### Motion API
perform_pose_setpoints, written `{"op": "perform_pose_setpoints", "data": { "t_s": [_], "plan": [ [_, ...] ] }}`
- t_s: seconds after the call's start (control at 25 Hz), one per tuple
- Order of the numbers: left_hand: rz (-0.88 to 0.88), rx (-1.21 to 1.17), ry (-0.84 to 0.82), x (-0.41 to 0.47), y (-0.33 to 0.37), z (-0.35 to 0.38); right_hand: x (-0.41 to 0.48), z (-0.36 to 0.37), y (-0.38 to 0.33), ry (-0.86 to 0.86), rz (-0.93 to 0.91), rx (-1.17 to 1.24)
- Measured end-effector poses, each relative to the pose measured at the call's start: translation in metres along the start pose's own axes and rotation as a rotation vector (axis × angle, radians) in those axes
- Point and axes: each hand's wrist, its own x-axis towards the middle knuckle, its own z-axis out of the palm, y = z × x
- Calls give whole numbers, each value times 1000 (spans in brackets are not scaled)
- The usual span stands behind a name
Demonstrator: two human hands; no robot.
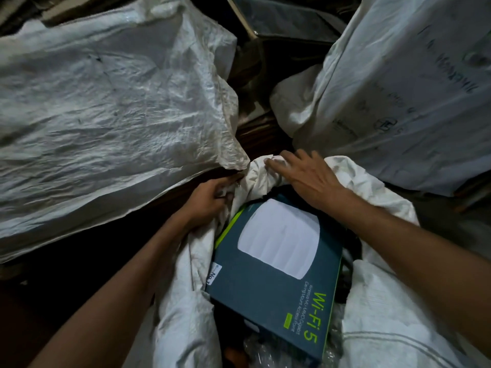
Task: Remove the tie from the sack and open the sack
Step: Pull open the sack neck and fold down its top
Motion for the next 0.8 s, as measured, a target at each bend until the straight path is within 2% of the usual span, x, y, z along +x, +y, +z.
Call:
{"op": "perform_pose_setpoints", "data": {
  "t_s": [0.08,0.2,0.28,0.4,0.44,0.48,0.56,0.6,0.68,0.8],
  "plan": [
    [-7,-193,-14,2,-8,5,4,2,-11,-2,17,74],
    [-21,-436,-74,-6,-13,8,25,-4,-19,-57,-124,179],
    [-32,-518,-77,-14,-12,8,36,-9,-16,-152,-190,237],
    [-9,-552,-57,-28,-1,6,34,-15,-15,-67,-236,191],
    [43,-433,-64,-35,7,4,31,-15,-17,-21,-244,185],
    [84,-195,-87,-44,18,4,26,-13,-20,19,-242,189],
    [117,447,-77,-67,38,11,18,-10,-26,59,-224,202],
    [135,670,-47,-81,49,14,15,-9,-29,61,-212,214],
    [165,819,-45,-102,61,18,12,-13,-32,40,-199,269],
    [53,859,-81,-118,67,14,17,-25,-34,-75,-132,366]
  ]
}}
